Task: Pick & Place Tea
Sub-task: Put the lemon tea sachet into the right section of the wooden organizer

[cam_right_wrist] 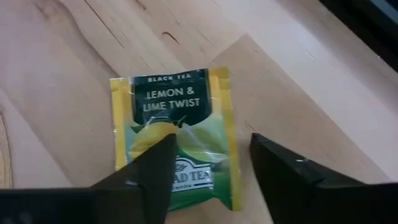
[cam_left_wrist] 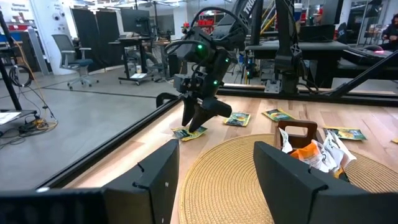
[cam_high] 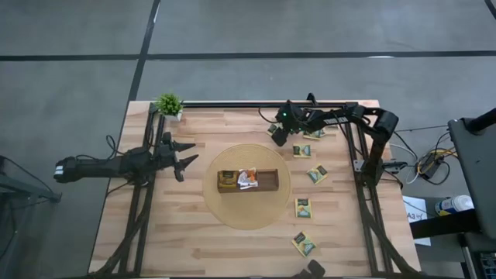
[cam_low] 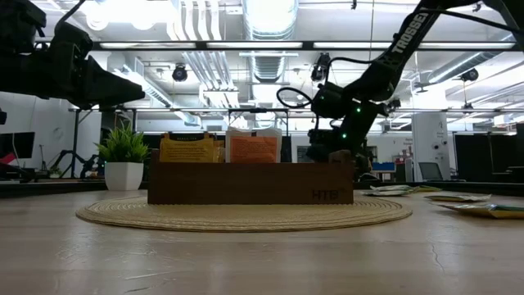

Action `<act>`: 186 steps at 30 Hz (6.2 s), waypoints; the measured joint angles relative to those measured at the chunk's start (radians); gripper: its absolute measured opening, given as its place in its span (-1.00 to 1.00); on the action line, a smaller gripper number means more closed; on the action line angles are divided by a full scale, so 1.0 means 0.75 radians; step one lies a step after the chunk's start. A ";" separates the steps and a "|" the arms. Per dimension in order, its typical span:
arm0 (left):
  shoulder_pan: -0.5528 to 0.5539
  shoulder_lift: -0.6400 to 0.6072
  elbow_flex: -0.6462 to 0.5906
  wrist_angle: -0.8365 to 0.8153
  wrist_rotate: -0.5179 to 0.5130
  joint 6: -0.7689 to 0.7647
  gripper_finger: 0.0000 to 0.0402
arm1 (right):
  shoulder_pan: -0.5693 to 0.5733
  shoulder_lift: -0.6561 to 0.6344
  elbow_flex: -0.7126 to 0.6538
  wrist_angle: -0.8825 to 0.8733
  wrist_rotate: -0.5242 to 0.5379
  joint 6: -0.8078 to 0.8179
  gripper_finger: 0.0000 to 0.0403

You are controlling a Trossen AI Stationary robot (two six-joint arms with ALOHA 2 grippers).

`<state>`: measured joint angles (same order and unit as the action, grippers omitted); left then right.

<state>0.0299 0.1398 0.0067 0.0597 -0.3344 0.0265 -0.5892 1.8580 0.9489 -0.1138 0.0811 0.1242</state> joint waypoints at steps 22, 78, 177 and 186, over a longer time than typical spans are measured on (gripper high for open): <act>0.001 0.000 0.000 0.000 0.000 0.000 0.01 | 0.065 -0.199 -0.027 -0.062 0.011 -0.066 -0.96; 0.001 0.009 0.000 0.010 -0.001 0.000 0.01 | 1.381 0.026 -0.060 0.506 1.616 0.822 -0.96; 0.000 0.011 0.000 0.010 0.000 0.000 0.01 | 1.096 -0.367 -0.124 0.076 0.596 0.202 -0.07; 0.001 0.011 0.000 0.010 0.000 0.000 0.01 | 0.867 -0.365 -0.150 0.076 0.316 0.074 -0.07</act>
<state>0.0307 0.1482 0.0067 0.0673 -0.3344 0.0265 0.0613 1.5840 0.8365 -0.0568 0.3179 0.1797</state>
